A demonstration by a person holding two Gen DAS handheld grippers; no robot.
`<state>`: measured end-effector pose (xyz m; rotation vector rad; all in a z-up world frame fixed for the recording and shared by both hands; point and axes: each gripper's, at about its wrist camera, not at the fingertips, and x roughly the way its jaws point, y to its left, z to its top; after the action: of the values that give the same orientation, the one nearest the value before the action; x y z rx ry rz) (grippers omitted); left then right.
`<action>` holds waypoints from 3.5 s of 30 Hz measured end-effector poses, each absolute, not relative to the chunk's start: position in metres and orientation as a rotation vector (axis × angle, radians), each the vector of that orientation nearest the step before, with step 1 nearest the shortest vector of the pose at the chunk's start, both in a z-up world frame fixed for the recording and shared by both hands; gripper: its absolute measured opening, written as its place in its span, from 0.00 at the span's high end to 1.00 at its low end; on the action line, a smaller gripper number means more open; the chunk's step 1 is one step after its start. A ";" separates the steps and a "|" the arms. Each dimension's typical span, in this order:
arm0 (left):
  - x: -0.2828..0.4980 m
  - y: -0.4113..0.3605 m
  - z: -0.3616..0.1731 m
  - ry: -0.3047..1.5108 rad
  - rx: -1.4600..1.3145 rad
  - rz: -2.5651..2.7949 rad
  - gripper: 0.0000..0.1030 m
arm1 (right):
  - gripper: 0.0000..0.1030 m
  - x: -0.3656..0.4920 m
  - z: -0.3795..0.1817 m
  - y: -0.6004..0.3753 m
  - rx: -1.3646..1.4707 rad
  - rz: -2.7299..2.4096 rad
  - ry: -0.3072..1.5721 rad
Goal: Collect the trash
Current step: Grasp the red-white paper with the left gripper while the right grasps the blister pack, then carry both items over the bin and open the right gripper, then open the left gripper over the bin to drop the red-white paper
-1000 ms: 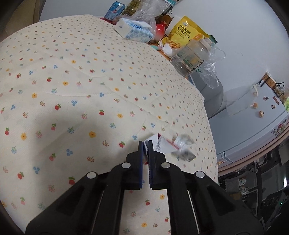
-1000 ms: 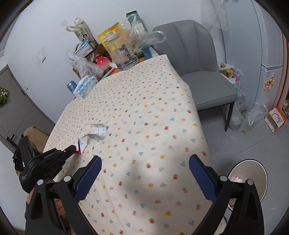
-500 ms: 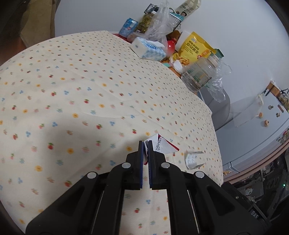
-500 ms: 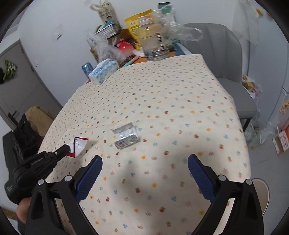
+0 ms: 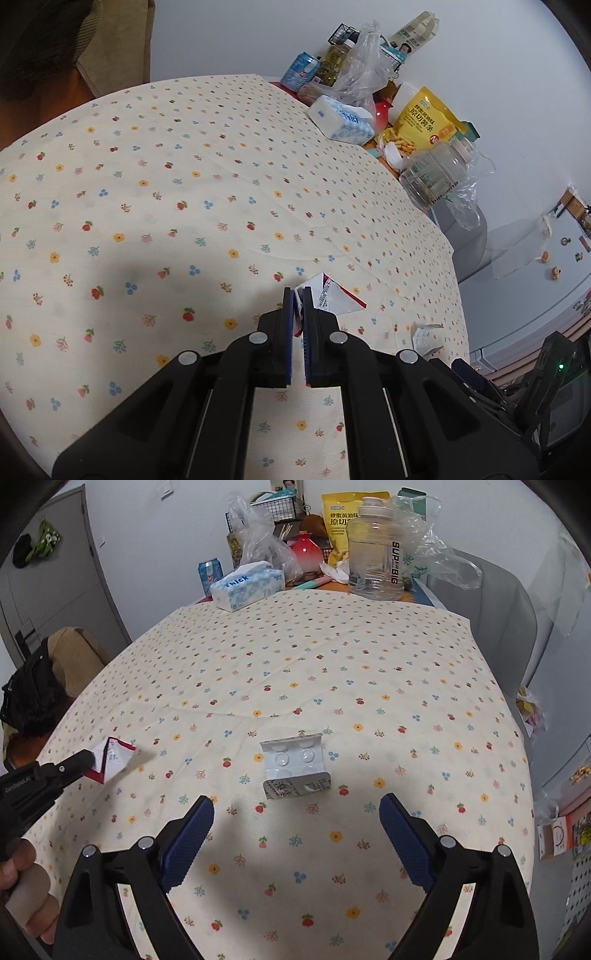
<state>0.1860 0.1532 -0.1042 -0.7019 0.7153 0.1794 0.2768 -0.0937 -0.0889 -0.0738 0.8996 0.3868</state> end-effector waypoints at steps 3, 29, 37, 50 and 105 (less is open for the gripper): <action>0.186 0.152 -0.104 0.718 -0.697 0.181 0.95 | 0.14 0.281 -0.089 -0.091 -0.099 0.381 0.892; 0.206 0.036 -0.086 0.755 -0.580 -0.044 0.95 | 0.63 0.213 -0.063 -0.208 0.068 0.273 0.838; 0.216 -0.027 -0.081 0.773 -0.528 -0.160 0.95 | 0.63 0.195 -0.053 -0.265 0.124 0.196 0.811; 0.227 -0.112 -0.083 0.818 -0.442 -0.284 0.95 | 0.63 0.169 -0.065 -0.361 0.243 0.044 0.810; 0.211 -0.405 -0.124 1.023 -0.100 -0.639 0.77 | 0.27 0.031 -0.135 -0.628 0.655 -0.400 0.744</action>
<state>0.2105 -0.4047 -0.1241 -0.0999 1.0227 -0.6387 0.0309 -0.6282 -0.1352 0.6548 0.7436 -0.4002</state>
